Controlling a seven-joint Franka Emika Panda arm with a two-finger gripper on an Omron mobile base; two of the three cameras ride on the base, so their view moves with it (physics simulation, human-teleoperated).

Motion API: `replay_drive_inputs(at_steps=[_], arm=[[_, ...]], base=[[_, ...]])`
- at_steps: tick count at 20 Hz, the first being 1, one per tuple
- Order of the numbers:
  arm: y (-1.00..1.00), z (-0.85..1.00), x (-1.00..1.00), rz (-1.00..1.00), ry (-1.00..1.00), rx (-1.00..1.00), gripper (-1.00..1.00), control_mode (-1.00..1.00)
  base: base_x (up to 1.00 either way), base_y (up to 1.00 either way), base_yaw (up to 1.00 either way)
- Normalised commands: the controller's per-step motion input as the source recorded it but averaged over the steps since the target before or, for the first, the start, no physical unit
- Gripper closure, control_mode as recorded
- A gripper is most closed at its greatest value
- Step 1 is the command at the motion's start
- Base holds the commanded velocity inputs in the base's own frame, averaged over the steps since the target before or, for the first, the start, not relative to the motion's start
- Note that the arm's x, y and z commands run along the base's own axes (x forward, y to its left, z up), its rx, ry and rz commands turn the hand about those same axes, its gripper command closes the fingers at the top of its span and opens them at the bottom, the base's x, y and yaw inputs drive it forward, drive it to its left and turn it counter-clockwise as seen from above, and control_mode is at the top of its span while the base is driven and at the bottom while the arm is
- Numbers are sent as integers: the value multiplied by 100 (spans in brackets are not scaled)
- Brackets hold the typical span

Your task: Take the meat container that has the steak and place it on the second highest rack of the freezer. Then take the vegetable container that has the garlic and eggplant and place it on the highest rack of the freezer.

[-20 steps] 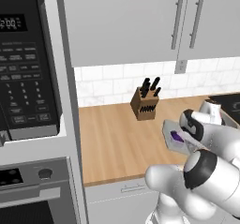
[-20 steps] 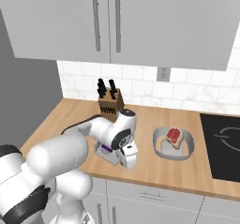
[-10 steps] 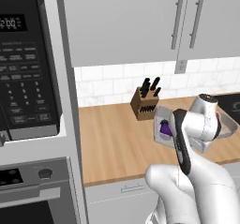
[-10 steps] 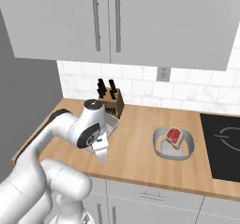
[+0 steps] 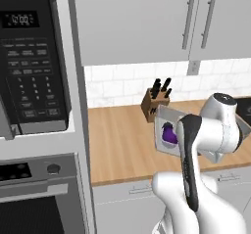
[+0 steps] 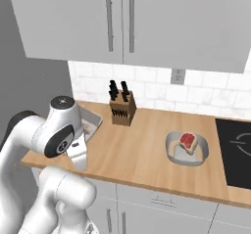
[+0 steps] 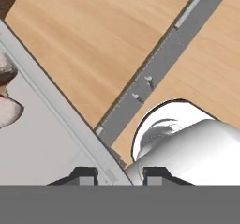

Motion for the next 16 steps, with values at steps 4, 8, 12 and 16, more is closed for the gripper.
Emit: replay_drive_inputs(at_steps=[4, 8, 12, 16], arm=[[0, 0, 0, 0, 0, 0, 100, 100], [0, 0, 0, 0, 0, 0, 100, 100], [0, 0, 0, 0, 0, 0, 100, 100], [0, 0, 0, 0, 0, 0, 100, 100]], base=[[-100, 74, 40], [-100, 100, 39], [-78, 100, 32], [-35, 100, 21]])
